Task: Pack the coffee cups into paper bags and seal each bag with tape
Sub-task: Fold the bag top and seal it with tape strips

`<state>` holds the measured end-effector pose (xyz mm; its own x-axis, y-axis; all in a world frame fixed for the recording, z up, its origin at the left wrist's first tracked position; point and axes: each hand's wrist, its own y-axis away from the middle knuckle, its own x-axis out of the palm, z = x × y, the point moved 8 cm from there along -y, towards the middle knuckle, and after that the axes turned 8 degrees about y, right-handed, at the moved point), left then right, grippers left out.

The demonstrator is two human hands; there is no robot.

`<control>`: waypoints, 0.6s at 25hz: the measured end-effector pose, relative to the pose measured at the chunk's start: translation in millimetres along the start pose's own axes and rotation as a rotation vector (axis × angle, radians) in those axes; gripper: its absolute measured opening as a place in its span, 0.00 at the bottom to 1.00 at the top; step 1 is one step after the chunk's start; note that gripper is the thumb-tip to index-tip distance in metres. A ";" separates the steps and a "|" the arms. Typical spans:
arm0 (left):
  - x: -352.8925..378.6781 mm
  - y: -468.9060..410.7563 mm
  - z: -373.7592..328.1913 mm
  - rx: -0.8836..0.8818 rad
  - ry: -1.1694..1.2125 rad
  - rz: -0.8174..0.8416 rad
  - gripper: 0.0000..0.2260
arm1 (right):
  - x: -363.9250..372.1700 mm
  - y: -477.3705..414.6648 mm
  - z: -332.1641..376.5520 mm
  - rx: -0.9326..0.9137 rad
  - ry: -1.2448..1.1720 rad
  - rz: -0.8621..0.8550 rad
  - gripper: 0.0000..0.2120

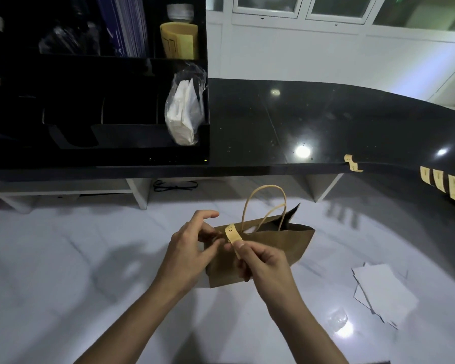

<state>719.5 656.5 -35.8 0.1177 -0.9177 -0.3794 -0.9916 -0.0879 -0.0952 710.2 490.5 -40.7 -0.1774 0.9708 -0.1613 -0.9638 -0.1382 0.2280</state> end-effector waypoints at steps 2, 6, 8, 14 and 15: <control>0.2 2.2 -0.3 0.013 -0.002 -0.006 0.19 | 9.8 -5.0 -2.4 0.043 -0.046 -0.034 0.12; -0.2 3.6 -3.2 0.051 0.008 -0.009 0.18 | 18.7 -13.0 -5.1 0.096 -0.095 -0.083 0.12; -1.0 5.8 -6.3 0.087 -0.024 -0.007 0.22 | 19.9 -16.2 -6.5 0.128 -0.090 -0.097 0.13; 4.7 3.7 -12.6 0.254 -0.197 0.058 0.16 | 18.9 -24.1 -7.9 0.190 0.007 -0.108 0.13; 5.5 2.5 -11.6 0.257 -0.208 0.064 0.15 | 19.2 -24.9 -7.4 0.198 0.018 -0.106 0.13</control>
<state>717.0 646.8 -27.5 0.0906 -0.8174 -0.5689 -0.9544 0.0920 -0.2840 729.3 511.1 -56.5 -0.0821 0.9740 -0.2111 -0.9198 0.0075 0.3924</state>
